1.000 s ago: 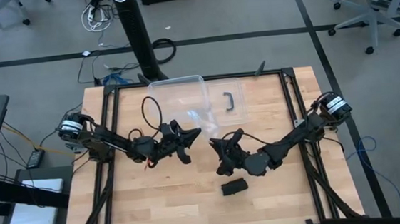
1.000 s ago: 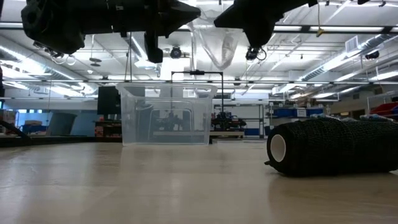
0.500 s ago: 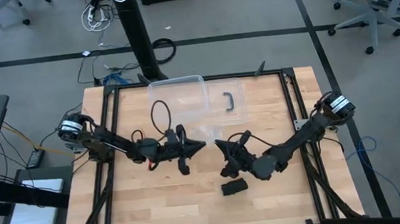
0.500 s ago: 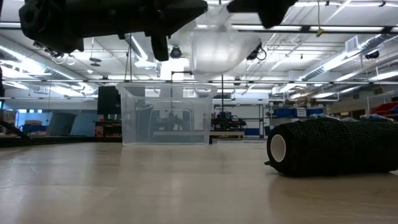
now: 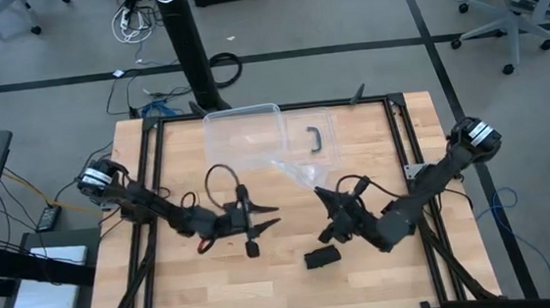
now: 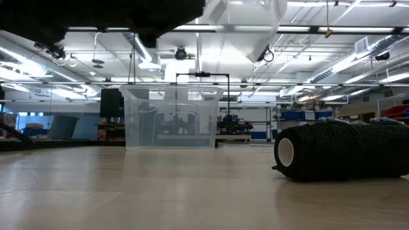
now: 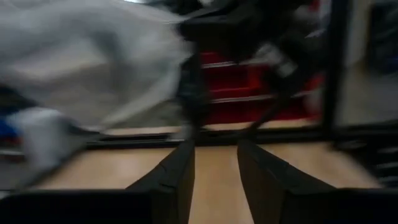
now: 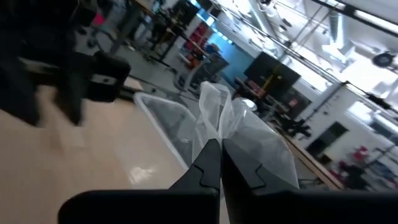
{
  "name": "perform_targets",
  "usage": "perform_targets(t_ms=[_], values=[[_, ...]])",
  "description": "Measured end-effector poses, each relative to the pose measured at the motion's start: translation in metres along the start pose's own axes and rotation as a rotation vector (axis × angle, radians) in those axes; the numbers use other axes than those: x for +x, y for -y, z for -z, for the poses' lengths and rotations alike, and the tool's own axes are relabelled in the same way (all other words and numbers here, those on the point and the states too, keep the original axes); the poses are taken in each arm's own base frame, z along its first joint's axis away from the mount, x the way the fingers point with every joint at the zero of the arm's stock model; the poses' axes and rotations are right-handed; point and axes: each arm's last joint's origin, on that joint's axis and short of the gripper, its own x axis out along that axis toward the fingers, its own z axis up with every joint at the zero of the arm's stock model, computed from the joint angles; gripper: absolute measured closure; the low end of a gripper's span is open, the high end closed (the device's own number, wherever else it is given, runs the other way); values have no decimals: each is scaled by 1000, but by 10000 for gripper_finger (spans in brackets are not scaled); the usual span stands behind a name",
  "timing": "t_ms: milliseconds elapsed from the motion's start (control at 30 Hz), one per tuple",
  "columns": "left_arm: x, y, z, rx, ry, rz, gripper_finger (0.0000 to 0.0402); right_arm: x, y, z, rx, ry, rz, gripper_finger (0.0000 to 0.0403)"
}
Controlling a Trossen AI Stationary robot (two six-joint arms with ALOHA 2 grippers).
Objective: Roll bandage
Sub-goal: Open the transparent zip bag
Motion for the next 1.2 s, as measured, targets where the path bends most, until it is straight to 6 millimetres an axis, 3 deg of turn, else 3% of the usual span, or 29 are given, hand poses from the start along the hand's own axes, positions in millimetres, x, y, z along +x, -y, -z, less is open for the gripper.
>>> perform_targets(t_ms=[167,433,700,1033,1200], values=[[-13,12,-9,177,-1,-203,272,-22,11,-9,113,48,-63,403],[-17,9,-24,125,164,-148,272,-43,14,-15,241,161,-243,403],[-17,6,-23,117,203,-92,272,-50,12,-17,278,194,-307,403],[-22,-1,-47,61,306,-25,272,-52,9,-14,285,189,-334,403],[-19,-6,-46,16,306,-6,272,-52,8,-15,301,208,-369,403]])
